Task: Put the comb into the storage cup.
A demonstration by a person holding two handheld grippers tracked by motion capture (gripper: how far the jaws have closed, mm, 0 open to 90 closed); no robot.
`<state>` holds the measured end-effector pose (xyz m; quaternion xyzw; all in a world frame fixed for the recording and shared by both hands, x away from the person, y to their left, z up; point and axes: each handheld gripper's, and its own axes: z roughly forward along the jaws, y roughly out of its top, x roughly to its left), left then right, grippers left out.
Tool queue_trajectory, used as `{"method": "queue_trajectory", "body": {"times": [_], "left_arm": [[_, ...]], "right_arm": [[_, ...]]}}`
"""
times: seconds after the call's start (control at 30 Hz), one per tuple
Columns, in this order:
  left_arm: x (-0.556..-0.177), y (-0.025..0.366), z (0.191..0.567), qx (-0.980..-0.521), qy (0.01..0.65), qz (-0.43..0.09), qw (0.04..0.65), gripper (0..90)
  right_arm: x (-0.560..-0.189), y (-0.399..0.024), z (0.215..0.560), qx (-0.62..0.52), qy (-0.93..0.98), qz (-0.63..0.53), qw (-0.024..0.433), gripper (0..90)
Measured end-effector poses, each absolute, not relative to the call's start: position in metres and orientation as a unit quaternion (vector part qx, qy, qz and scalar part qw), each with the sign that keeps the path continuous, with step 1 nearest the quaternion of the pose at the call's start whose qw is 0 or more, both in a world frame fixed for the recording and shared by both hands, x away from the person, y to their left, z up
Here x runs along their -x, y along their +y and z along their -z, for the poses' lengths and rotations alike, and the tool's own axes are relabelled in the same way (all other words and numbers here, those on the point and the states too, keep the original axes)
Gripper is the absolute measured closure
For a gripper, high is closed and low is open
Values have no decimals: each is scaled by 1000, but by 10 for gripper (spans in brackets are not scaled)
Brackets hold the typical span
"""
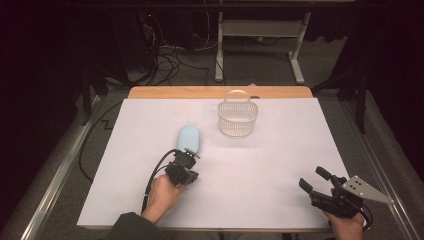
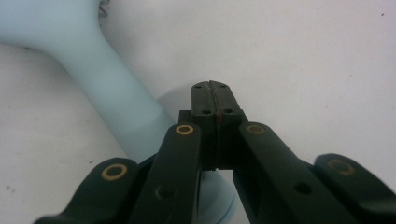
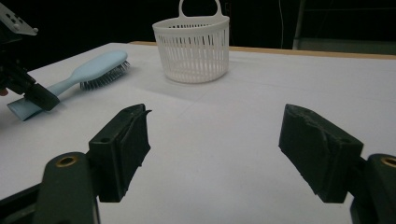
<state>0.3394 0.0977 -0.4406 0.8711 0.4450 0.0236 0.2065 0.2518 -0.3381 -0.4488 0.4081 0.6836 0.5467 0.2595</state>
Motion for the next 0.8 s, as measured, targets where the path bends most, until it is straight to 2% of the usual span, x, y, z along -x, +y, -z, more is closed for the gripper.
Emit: {"method": "queue_trajectory", "body": {"times": [0.8], "left_arm": [[-330, 122, 446, -863, 463, -38, 199, 885]], "right_arm": [[-252, -338, 449, -407, 685, -546, 260, 247]]}}
